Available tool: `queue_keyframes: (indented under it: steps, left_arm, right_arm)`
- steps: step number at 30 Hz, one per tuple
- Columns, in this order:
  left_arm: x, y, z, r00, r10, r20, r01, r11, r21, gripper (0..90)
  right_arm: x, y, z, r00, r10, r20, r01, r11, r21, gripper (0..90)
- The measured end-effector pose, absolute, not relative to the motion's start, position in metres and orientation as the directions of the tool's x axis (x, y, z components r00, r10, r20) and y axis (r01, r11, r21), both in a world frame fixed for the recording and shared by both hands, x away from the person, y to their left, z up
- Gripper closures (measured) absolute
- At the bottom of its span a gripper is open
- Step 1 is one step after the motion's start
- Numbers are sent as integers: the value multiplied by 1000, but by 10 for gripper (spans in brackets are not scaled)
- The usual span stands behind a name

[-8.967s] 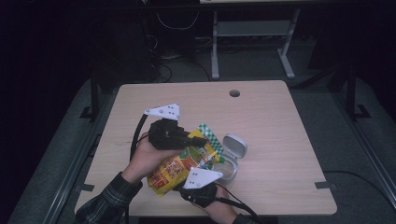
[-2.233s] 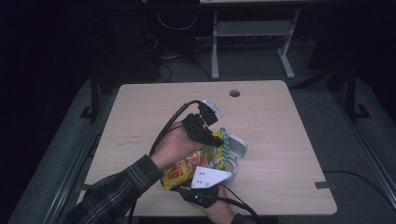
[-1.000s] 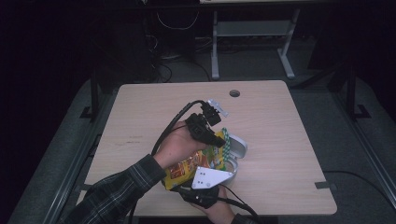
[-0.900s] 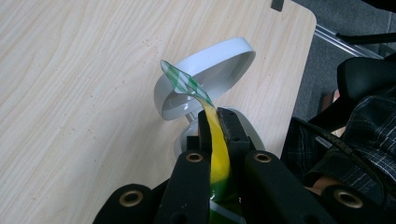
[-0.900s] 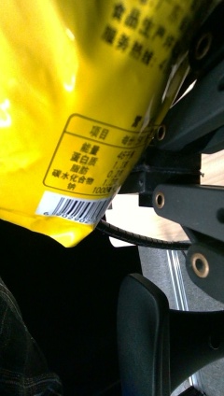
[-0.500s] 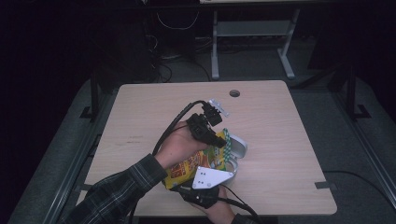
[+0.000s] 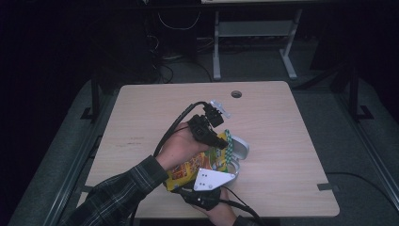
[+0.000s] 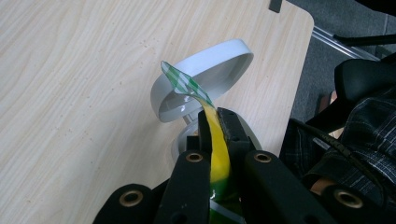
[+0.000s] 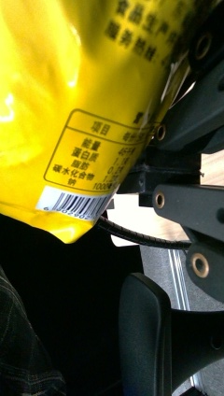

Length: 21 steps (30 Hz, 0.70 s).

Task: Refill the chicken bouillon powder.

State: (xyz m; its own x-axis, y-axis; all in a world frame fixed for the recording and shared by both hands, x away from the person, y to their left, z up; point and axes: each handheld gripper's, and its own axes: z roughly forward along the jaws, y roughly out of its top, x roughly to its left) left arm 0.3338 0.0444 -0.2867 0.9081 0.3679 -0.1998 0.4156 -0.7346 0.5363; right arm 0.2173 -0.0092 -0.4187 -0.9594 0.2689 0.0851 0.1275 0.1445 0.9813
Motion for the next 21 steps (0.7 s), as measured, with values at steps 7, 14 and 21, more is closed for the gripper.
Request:
queue_keyframes:
  steps: [7, 14, 21]
  left_arm:
    - [334, 45, -287, 907, 371, -202, 419, -731, 539, 900]
    - [334, 45, -287, 906, 372, -203, 420, -730, 538, 900]
    - [335, 45, -287, 906, 371, -203, 420, -732, 537, 900]
  right_arm:
    - [217, -9, -419, -960, 267, 85, 127, 144, 981, 900]
    - [217, -9, -419, -961, 264, 86, 127, 144, 981, 900]
    - [217, -9, -419, -961, 265, 82, 123, 145, 982, 900]
